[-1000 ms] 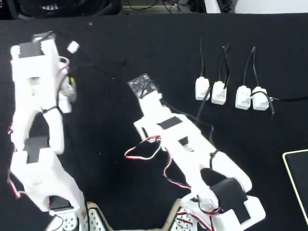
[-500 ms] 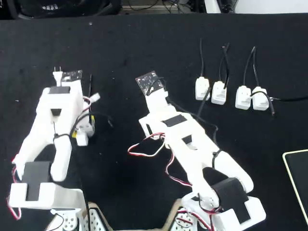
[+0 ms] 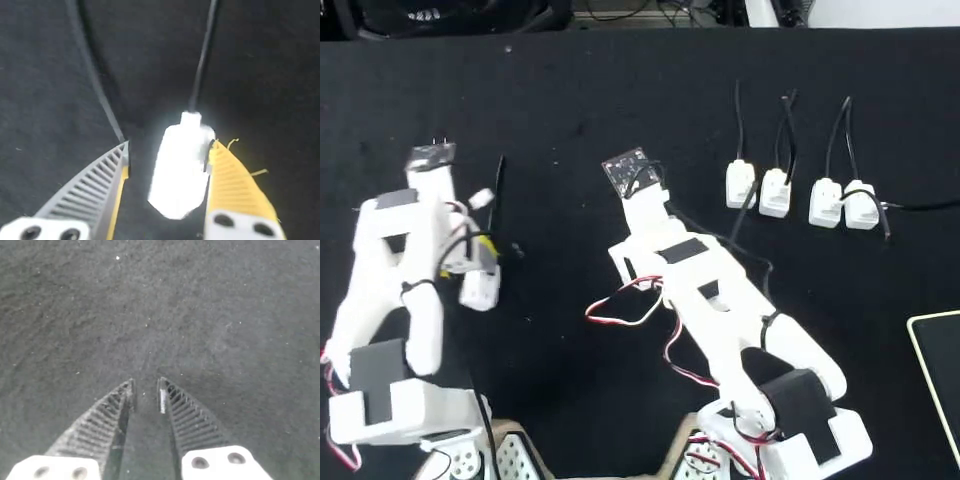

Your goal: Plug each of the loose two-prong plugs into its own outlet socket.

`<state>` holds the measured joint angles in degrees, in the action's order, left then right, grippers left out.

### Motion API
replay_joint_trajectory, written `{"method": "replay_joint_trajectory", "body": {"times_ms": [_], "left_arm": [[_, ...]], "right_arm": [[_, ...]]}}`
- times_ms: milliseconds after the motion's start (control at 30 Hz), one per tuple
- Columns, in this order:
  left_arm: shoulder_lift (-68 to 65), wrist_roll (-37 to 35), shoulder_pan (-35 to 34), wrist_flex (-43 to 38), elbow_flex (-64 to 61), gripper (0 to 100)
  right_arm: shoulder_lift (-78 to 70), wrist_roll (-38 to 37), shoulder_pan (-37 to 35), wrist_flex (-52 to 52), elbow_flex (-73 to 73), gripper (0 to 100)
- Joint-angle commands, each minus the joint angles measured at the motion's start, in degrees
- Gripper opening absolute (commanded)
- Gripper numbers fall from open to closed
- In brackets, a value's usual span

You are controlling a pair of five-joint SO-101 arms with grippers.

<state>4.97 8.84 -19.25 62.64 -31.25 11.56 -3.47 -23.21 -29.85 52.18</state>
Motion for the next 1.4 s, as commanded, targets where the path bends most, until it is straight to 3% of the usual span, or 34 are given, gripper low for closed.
{"method": "replay_joint_trajectory", "body": {"times_ms": [0, 267, 433, 600, 833, 1067, 1167, 1367], "left_arm": [[-1.23, 3.34, -7.52, -2.37, 1.54, 25], [-1.76, 6.24, -15.96, -2.29, 7.34, 25], [-3.78, 7.12, -16.92, -2.46, 5.14, 25], [-4.84, 7.12, -14.02, -2.02, 0.84, 25], [3.52, 6.95, -5.05, 8.0, -1.01, 25], [9.49, 5.27, 3.74, -0.7, -12.7, 25], [10.11, 5.63, 3.21, -1.23, -14.55, 25], [13.89, 5.8, -3.38, 8.44, -5.58, 25]], "right_arm": [[-0.22, -0.44, -0.18, 1.41, -0.48, 6.3], [-0.31, -0.44, -0.35, 1.41, -0.48, 6.3], [-0.31, -0.44, -0.35, 1.41, -0.48, 6.4], [-0.04, -0.44, 0.0, 1.41, -0.57, 6.2], [-0.04, 0.0, 5.98, 1.41, -2.07, 6.1], [-0.04, 0.0, 6.68, 1.41, -1.98, 6.1], [-0.22, -0.09, 6.68, 1.41, -1.98, 6.1], [-0.22, -0.09, 6.51, 1.41, -1.98, 6.1]]}}
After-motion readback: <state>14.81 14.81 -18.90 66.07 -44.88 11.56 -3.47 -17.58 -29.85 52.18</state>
